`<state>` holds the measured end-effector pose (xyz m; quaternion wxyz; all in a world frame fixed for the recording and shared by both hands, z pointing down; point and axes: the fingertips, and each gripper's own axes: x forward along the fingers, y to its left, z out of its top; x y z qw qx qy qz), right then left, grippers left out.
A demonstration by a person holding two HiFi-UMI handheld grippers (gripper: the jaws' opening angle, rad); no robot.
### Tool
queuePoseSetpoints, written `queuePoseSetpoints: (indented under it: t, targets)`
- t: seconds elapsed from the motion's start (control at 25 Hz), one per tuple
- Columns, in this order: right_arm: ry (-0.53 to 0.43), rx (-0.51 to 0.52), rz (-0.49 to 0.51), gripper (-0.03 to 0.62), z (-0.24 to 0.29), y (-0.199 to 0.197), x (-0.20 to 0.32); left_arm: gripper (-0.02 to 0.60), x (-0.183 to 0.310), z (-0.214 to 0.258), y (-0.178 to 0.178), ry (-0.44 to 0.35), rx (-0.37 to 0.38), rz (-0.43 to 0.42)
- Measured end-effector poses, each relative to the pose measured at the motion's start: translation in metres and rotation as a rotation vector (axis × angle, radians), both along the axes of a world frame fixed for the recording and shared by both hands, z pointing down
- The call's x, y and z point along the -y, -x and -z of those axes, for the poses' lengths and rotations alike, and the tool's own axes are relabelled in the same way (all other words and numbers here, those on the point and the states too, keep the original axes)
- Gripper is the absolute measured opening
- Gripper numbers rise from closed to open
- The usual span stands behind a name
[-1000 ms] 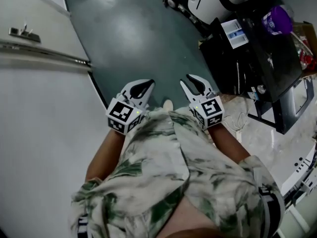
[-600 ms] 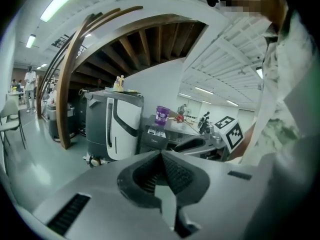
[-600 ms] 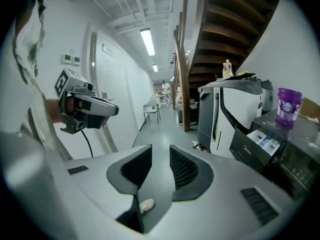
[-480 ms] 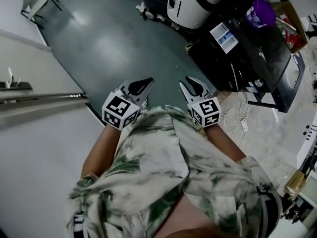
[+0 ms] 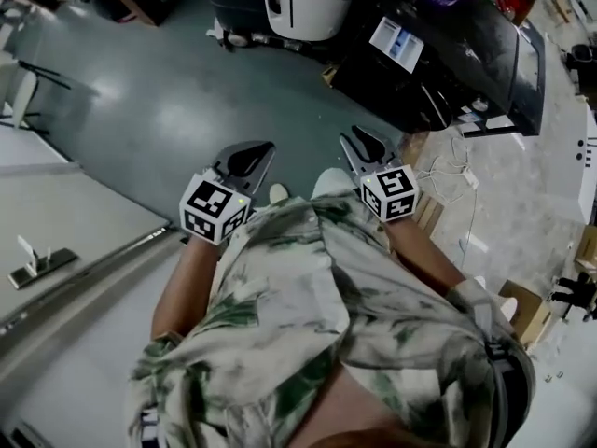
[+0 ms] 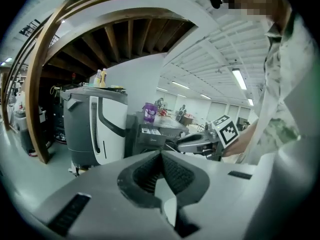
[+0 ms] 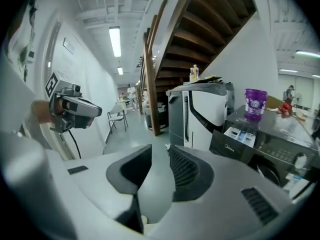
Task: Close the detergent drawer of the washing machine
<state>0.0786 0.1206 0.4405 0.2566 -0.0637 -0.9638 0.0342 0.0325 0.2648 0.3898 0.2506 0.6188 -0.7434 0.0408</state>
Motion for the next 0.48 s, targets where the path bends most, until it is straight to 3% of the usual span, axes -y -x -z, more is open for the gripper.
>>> queuePoseSetpoints:
  t: [0.48]
  targets:
    - [-0.002, -0.010, -0.285, 0.141, -0.011, 0.025, 0.072, 0.025, 0.080, -0.001, 0.047, -0.023, -0.029, -0.213]
